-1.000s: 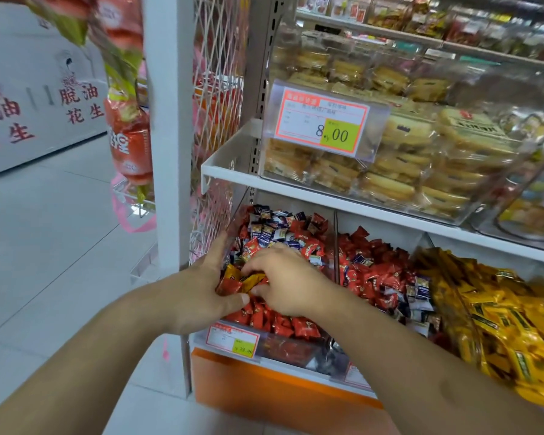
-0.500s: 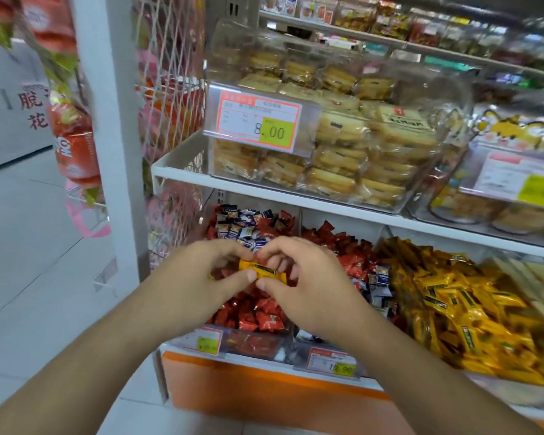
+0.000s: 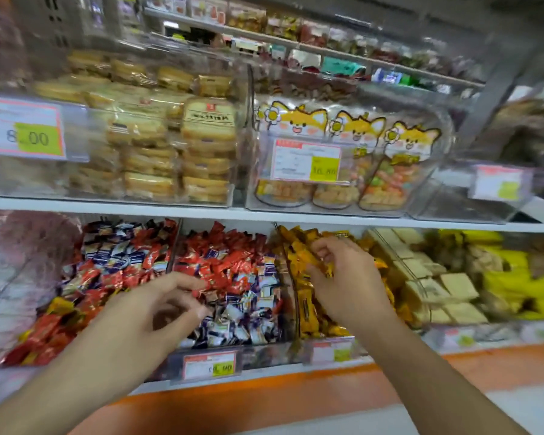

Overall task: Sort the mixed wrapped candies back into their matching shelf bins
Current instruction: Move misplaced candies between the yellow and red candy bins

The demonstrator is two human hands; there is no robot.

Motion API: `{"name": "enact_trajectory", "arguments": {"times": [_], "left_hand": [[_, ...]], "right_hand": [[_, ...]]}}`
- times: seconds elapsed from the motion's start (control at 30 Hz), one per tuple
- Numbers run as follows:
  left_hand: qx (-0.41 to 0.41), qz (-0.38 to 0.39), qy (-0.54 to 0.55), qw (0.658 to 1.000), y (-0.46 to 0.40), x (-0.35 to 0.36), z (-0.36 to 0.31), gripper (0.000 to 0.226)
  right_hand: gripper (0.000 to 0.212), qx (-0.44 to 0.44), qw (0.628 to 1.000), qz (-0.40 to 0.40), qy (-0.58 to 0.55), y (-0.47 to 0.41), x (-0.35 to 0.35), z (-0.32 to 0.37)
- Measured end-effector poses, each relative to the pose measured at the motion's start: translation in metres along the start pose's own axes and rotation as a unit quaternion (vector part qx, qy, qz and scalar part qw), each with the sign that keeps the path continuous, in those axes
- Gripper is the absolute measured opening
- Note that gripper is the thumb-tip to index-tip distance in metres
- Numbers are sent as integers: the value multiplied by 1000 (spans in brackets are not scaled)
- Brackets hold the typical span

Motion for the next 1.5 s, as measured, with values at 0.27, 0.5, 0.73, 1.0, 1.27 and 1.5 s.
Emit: {"name": "enact_trajectory", "arguments": {"times": [0.27, 0.5, 0.73, 1.0, 1.27, 1.5], "left_hand": [[-5, -31, -51, 998, 0, -11, 22, 22], [-10, -139, -103, 985, 12, -64, 55, 21], [-57, -151, -179, 971, 31, -109, 101, 35], [-26, -68, -244, 967, 13, -87, 117, 35], [-10, 1, -260, 966, 6, -68, 115, 14], [-38, -85, -263, 960, 4, -84, 124, 24]], "right_hand": [[58, -20, 999, 48, -4, 1, 19, 4], [42, -107, 991, 76, -18, 32, 37, 57], [44, -230, 961, 150, -14, 71, 87, 126], [51, -297, 940, 170, -4, 83, 121, 175], [51, -281, 944, 173, 13, 79, 133, 175], [48, -276, 946, 171, -2, 79, 129, 174]]}}
Point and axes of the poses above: each hand's wrist, its own y-axis away from the middle knuckle, its own x-axis out of the palm, z = x × y, the point moved 9 cm from there along -y, towards the middle knuckle, and after that the axes turned 15 degrees about x, right-handed, at the moved point
